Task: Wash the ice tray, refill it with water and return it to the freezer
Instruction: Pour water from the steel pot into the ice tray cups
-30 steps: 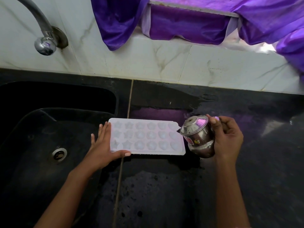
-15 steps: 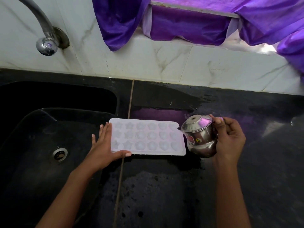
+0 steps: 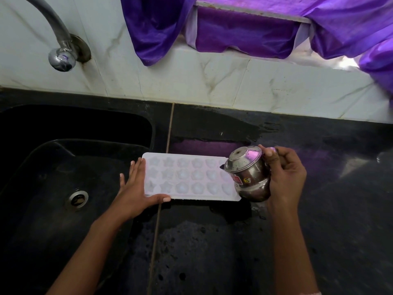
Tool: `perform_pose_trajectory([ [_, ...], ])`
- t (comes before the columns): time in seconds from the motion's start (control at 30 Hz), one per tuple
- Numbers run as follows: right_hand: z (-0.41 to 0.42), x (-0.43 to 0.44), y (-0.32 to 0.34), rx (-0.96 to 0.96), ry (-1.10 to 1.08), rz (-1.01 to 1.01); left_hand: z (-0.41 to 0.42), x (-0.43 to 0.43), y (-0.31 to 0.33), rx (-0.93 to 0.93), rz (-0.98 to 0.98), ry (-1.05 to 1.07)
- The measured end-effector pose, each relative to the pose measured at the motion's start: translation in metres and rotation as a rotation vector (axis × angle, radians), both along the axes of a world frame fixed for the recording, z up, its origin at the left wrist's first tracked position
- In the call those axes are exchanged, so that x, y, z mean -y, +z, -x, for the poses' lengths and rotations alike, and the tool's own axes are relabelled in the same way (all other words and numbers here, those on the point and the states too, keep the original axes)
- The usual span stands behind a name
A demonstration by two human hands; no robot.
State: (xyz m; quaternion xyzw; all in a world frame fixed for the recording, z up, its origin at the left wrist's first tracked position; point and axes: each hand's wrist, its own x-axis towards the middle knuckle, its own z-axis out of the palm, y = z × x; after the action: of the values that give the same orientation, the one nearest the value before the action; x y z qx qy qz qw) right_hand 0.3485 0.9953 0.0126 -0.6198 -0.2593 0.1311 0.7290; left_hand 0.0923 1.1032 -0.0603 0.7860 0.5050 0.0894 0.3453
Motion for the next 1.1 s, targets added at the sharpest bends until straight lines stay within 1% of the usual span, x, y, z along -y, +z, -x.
perform_pose_trajectory([
  [0.63,0.004,-0.002,0.004,0.102,-0.013,0.052,0.000,0.001,-0.003,0.038,-0.002,-0.001],
  [1.1,0.013,-0.007,0.002,-0.024,0.002,0.013,-0.001,0.000,-0.001,0.016,-0.012,0.000],
])
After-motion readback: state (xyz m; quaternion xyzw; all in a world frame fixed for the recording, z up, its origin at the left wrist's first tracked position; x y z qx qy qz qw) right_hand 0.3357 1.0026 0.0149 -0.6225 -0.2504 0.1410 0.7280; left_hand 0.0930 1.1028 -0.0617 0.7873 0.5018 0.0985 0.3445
